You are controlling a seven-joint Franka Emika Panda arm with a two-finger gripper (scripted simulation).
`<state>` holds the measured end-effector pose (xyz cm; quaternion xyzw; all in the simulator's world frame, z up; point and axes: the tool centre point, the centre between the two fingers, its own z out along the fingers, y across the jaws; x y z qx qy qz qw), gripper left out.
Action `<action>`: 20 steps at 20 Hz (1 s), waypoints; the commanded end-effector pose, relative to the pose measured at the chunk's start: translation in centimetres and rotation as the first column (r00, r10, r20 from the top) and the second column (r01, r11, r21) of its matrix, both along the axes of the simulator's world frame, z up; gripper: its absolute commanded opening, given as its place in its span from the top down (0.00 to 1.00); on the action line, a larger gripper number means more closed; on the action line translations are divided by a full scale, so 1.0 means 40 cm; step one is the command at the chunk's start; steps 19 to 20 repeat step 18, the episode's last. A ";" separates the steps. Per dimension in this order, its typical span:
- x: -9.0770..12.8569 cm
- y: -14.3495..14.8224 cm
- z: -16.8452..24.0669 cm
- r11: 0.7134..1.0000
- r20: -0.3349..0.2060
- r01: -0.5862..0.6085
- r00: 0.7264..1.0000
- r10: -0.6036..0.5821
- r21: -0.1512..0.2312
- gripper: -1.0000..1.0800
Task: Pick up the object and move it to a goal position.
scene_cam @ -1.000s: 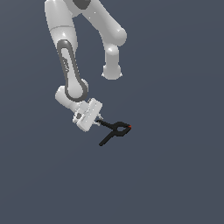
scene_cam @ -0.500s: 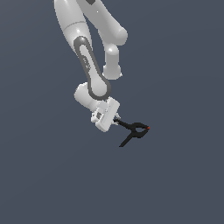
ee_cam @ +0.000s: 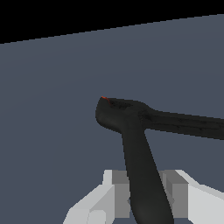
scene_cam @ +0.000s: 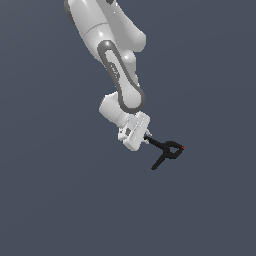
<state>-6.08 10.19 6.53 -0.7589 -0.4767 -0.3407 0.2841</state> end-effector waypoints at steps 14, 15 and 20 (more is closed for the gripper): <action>0.024 0.008 0.076 1.000 -0.001 0.000 1.000 0.000 -0.001 1.00; 0.025 0.008 0.080 1.000 -0.001 0.000 1.000 0.000 -0.001 1.00; 0.028 0.007 0.083 1.000 0.001 0.000 1.000 0.000 0.000 1.00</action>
